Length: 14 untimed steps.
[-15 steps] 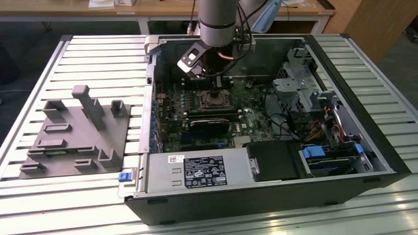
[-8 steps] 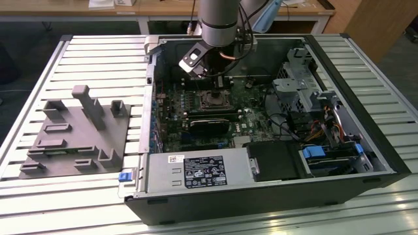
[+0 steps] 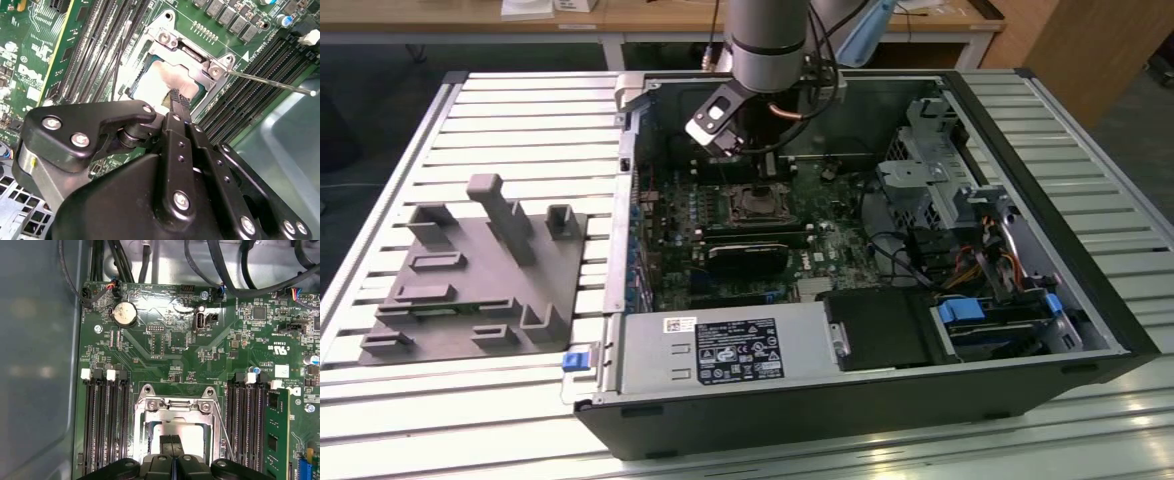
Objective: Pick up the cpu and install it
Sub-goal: 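Install the first cpu locking lever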
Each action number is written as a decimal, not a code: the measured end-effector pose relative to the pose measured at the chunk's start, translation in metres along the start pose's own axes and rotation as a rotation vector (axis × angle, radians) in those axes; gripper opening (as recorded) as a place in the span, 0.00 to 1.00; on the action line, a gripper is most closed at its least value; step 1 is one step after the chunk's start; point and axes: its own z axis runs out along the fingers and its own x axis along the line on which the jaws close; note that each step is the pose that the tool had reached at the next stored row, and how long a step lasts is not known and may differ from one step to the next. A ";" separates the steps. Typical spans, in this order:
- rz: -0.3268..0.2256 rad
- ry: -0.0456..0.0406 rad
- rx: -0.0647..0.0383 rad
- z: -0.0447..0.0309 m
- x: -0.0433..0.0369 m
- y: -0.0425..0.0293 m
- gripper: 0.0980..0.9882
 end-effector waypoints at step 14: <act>0.000 0.0001 0.000 -0.0350 -0.0006 0.0013 0.01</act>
